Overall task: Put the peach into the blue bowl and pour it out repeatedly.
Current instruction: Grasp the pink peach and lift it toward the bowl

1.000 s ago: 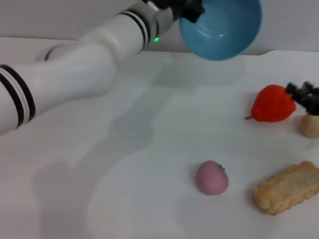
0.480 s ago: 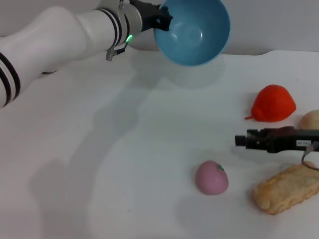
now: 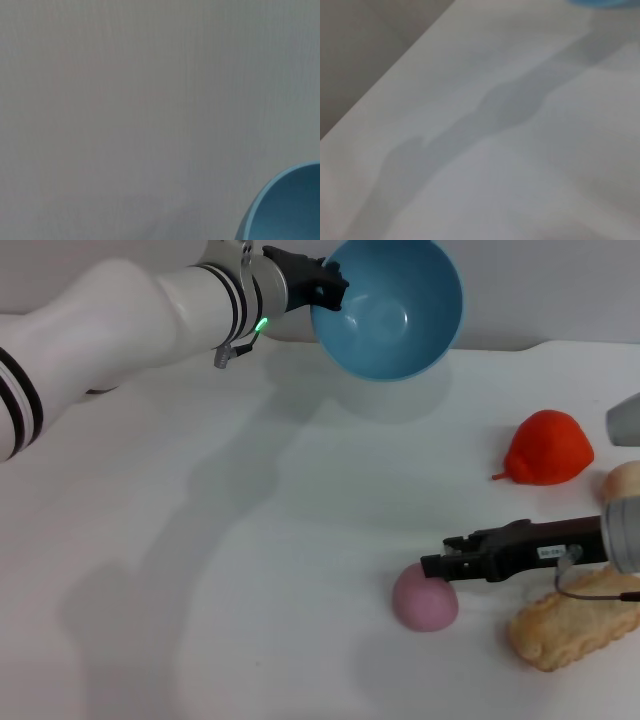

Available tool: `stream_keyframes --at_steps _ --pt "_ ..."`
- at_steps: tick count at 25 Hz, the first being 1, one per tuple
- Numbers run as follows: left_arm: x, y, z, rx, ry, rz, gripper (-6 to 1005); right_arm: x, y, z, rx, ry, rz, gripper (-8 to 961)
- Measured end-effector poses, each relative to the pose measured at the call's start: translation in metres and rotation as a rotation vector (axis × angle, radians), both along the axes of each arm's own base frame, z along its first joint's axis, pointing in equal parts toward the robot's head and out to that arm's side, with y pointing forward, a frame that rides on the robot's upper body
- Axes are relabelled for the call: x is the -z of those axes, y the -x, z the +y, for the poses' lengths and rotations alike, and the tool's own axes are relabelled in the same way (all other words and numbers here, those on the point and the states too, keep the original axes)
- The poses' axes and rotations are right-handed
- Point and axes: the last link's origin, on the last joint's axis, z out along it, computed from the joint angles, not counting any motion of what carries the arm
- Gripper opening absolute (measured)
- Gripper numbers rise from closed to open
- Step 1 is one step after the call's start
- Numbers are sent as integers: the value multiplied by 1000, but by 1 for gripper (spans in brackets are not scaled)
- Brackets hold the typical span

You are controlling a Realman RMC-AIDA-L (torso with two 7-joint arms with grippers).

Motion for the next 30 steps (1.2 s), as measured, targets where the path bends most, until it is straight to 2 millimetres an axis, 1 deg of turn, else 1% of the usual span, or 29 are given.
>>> stream_keyframes --at_steps 7,13,17,23,30 --pt "0 0 0 -2 1 -1 -1 22 5 0 6 64 -44 600" --pt "1 0 0 -3 2 -2 -1 31 7 -2 25 110 -102 598" --pt "1 1 -1 -4 2 -2 -2 32 7 -2 15 117 -116 600" --pt "1 3 -1 -8 3 -2 -2 28 8 1 -3 106 -119 491" --pt "3 3 -3 -11 16 -3 -2 26 11 -1 -43 111 -124 283"
